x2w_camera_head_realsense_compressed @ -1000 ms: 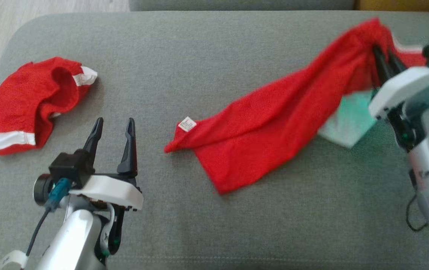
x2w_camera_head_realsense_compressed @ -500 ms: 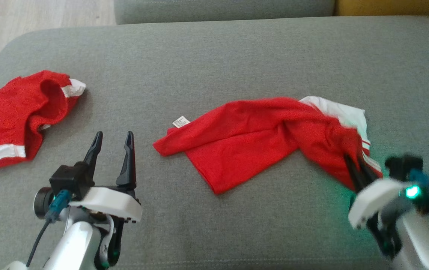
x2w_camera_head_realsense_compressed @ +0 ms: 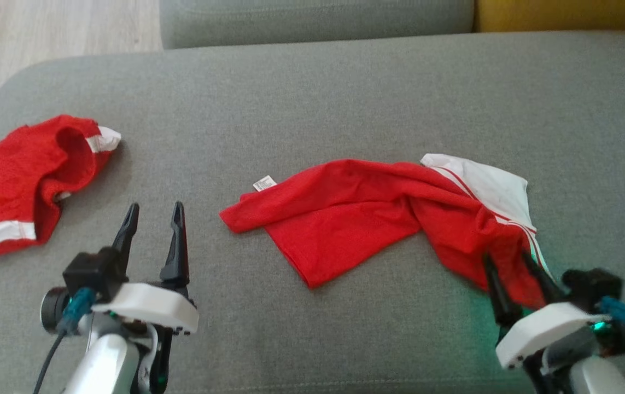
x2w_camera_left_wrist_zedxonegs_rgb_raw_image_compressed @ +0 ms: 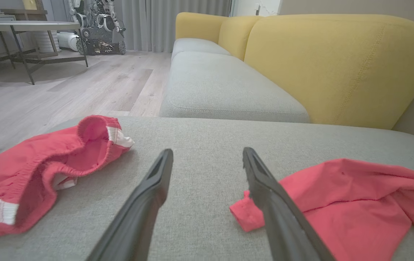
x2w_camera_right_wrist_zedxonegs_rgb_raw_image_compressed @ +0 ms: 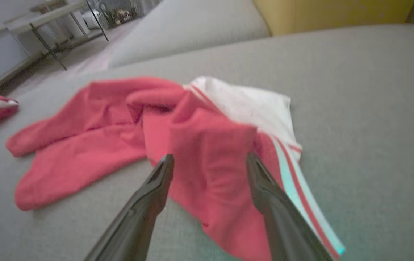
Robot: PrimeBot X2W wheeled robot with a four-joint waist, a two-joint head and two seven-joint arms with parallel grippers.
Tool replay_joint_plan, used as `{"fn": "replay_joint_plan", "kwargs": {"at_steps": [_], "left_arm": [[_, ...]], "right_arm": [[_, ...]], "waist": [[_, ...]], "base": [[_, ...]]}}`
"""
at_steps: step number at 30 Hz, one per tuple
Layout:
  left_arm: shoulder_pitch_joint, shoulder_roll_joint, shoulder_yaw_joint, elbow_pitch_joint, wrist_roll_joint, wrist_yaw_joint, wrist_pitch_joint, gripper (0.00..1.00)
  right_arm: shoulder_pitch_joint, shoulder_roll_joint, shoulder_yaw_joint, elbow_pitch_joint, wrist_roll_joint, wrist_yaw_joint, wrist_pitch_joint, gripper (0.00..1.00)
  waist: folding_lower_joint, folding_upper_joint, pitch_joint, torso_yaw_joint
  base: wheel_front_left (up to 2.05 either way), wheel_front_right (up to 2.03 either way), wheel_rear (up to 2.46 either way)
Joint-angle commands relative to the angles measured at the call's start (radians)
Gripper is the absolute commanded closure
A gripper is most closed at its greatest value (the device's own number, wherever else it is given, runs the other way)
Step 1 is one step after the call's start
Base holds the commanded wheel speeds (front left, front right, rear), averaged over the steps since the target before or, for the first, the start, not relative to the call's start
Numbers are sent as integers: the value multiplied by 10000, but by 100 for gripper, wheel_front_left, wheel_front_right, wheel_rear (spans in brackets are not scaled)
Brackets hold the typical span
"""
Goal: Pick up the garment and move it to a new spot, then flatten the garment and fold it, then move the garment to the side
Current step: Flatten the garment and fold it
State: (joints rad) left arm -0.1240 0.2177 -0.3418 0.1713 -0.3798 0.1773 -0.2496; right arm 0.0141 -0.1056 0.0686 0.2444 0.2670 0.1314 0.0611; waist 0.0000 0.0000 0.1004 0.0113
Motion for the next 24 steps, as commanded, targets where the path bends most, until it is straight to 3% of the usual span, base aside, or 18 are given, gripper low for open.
{"fn": "replay_joint_plan", "kwargs": {"at_steps": [1, 10, 24], "left_arm": [[-198, 242, 421, -302, 24, 56, -122, 0], [231, 355, 624, -494, -54, 254, -122, 0], [801, 641, 670, -791, -102, 462, 77, 0]], "right_arm": [[-194, -45, 125, -621, -78, -7, -146, 0], [190, 172, -313, -3372, -399, -7, -85, 0], [703, 388, -306, -3924, -563, -7, 303, 0]], "waist": [[0, 0, -107, 14], [0, 0, -545, 2], [0, 0, -817, -146]], "base": [[0, 0, 0], [0, 0, 0], [0, 0, 0]]}}
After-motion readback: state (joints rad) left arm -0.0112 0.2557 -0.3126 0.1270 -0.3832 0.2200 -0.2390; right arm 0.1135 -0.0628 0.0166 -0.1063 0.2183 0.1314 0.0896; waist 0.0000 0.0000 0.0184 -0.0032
